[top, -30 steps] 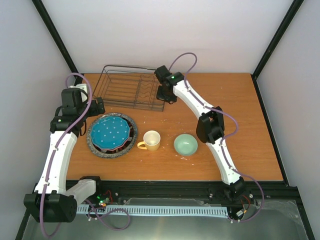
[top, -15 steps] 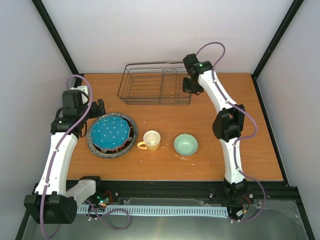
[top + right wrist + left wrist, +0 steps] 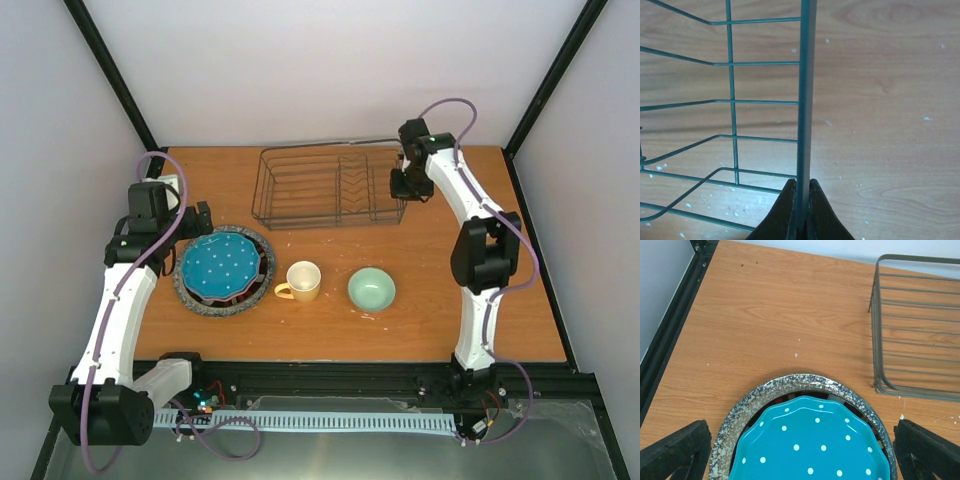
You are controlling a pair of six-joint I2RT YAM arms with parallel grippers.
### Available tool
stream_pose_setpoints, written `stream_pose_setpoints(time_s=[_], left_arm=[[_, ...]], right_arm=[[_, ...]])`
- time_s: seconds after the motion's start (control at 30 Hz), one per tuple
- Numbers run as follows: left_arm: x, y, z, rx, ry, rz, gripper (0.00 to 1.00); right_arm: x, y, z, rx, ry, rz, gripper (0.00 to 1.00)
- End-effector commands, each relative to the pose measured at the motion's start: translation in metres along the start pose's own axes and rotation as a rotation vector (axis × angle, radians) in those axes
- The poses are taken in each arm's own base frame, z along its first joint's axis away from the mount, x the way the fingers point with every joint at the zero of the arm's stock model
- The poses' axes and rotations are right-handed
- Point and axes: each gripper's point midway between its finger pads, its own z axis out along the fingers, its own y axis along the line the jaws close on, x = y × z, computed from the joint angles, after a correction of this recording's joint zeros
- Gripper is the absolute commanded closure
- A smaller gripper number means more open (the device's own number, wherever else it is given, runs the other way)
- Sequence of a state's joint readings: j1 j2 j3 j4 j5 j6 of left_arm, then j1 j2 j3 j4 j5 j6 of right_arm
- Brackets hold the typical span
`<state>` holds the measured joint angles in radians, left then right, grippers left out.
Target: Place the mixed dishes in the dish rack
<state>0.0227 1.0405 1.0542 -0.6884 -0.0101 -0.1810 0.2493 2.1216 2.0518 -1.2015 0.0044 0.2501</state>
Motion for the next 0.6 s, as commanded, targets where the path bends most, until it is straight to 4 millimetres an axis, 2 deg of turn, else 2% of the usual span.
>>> stream_pose_setpoints(time_s=[0.0, 0.23, 0.4, 0.57], left_arm=[[-0.002, 0.001, 0.001, 0.002, -0.006, -0.014, 0.00], [0.001, 0.002, 0.002, -0.006, 0.005, -0.010, 0.00], [0.004, 0.001, 0.003, 0.003, 0.001, -0.014, 0.00], [0.015, -0.006, 0.012, 0.049, 0.022, -0.031, 0.00]], right_arm=[[0.013, -0.036, -0.015, 0.023, -0.031, -0.009, 0.97], [0.035, -0.081, -0.010, 0.023, -0.018, 0.069, 0.97], [0.034, -0.100, -0.006, 0.029, -0.017, 0.102, 0.97], [0.029, -0.109, 0.011, 0.048, 0.030, 0.099, 0.97]])
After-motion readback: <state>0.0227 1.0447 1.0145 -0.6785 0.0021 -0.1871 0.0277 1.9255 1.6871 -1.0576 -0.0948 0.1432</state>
